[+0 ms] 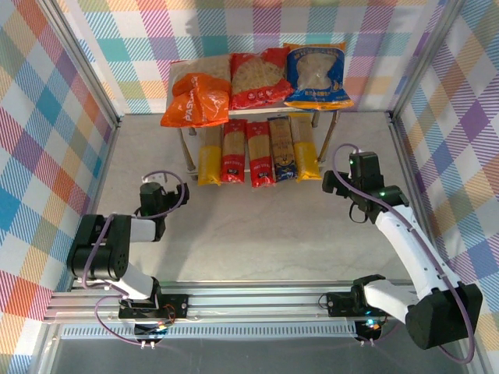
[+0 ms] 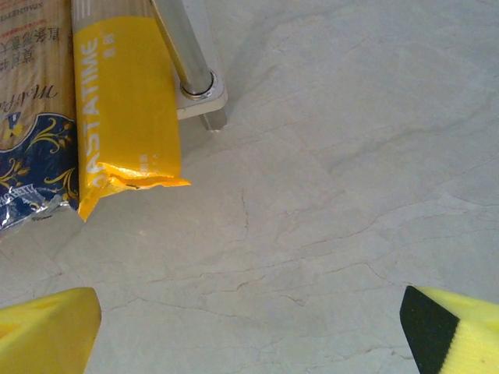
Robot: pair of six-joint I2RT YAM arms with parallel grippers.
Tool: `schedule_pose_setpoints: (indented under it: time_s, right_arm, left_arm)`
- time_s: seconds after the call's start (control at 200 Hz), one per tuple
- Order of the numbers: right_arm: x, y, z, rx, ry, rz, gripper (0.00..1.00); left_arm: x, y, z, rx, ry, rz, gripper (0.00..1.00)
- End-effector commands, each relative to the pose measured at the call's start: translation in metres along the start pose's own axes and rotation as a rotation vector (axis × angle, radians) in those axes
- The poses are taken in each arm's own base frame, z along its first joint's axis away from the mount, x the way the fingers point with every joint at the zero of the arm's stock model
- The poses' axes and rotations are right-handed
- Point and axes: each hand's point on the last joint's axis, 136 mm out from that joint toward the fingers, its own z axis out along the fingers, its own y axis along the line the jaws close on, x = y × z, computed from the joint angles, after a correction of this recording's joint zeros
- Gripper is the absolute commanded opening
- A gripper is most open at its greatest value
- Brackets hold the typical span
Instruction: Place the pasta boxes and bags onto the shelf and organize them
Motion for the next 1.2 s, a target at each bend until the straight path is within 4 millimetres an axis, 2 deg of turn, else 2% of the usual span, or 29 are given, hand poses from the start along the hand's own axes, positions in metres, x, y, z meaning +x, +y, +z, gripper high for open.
schedule_pose_setpoints:
  time_s: [0.0, 0.255, 0.435, 0.59, 0.735, 0.845, 1.055, 1.195]
  right_arm:
    - [-0.008, 0.003, 0.008, -0.025, -0.052, 0.066, 0.99]
    - [-0.003, -0.012, 0.026, 0.029, -0.131, 0.144, 0.99]
    - [0.007, -0.047, 0.040, 0.190, -0.142, 0.143, 0.99]
    - [0.028, -0.071, 0.067, 0.224, -0.077, 0.180, 0.99]
    - [0.025, -0.070, 0.083, 0.193, -0.059, 0.139, 0.99]
    - [0.013, -0.066, 0.083, 0.160, -0.154, 0.112, 0.99]
    - [0.003, -0.068, 0.079, 0.144, -0.324, 0.071, 0.99]
    - [-0.006, -0.063, 0.091, 0.123, -0.396, 0.037, 0.99]
  left_arm:
    - [-0.021, -0.014, 0.002, 0.024, -0.088, 0.087, 1.00]
    - [-0.019, -0.019, -0.006, 0.002, -0.130, 0.127, 1.00]
    - [-0.019, -0.019, -0.006, 0.000, -0.133, 0.130, 1.00]
    - [-0.019, -0.019, -0.006, 0.001, -0.134, 0.128, 1.00]
    - [-0.019, -0.019, -0.006, 0.002, -0.132, 0.128, 1.00]
    - [-0.020, -0.019, -0.006, 0.000, -0.134, 0.128, 1.00]
    - [-0.019, -0.019, -0.005, 0.003, -0.125, 0.127, 1.00]
    - [-0.019, -0.019, -0.004, 0.003, -0.125, 0.125, 1.00]
